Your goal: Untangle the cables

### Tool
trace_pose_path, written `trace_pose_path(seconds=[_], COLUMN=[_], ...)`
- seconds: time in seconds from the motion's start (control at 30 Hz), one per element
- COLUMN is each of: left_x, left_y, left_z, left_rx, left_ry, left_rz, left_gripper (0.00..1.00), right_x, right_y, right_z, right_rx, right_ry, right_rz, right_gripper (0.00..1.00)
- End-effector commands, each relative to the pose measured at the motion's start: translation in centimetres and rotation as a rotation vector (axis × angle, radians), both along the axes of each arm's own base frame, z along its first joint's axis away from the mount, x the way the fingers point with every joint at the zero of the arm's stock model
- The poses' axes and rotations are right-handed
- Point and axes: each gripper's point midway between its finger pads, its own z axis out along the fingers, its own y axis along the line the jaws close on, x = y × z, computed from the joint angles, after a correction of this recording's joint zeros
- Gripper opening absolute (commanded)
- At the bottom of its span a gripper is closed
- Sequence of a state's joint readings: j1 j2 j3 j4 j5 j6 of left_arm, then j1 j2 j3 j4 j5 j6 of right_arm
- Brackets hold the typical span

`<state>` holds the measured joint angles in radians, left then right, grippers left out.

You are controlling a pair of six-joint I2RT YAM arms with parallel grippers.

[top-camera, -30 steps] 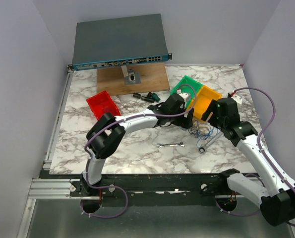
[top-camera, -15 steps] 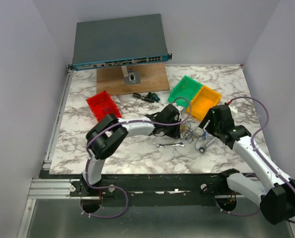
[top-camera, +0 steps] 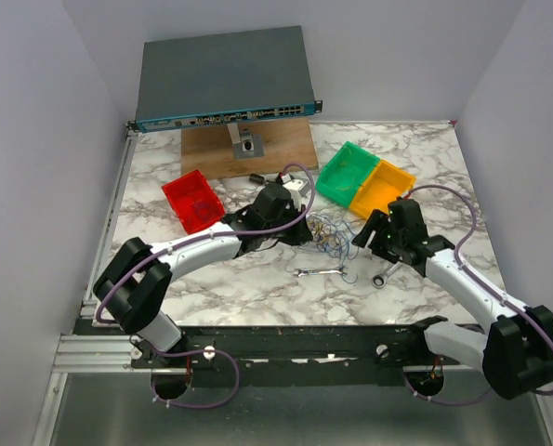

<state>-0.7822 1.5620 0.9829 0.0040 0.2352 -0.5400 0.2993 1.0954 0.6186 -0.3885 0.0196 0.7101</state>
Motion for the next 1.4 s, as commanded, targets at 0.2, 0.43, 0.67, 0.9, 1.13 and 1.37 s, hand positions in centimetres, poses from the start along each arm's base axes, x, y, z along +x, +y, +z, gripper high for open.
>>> trace_pose_path(seconds=[0.2, 0.43, 0.67, 0.9, 1.13, 1.37], left_x=[-0.7, -0.6, 0.0, 1.7, 3.5, 4.0], left_y=[0.7, 1.9, 2.9, 7.0, 12.3, 15.2], left_z=[-1.0, -1.7, -2.8, -3.6, -3.3, -2.8], left_rx=[0.049, 0.081, 0.089, 0.061, 0.018, 0.002], left_ry=[0.002, 0.004, 0.016, 0.024, -0.019, -0.042], left_rz=[-0.036, -0.022, 0.002, 0.131, 0.334, 0.460], left_gripper=[0.00, 0.00, 0.00, 0.00, 0.00, 0.00], right_x=[2.0, 3.6, 3.8, 4.3, 4.6, 5.2], right_y=[2.7, 3.6, 3.8, -0.8, -3.6, -7.9], right_z=[-1.6, -3.4, -4.8, 0.7, 8.2, 19.1], right_rx=[0.112, 0.116, 0.078, -0.079, -0.183, -0.287], right_ry=[-0.022, -0.016, 0.019, -0.117, -0.237, -0.423], right_rz=[0.058, 0.075, 0.076, -0.086, -0.165, -0.360], right_gripper=[0.70, 0.65, 0.24, 0.01, 0.01, 0.01])
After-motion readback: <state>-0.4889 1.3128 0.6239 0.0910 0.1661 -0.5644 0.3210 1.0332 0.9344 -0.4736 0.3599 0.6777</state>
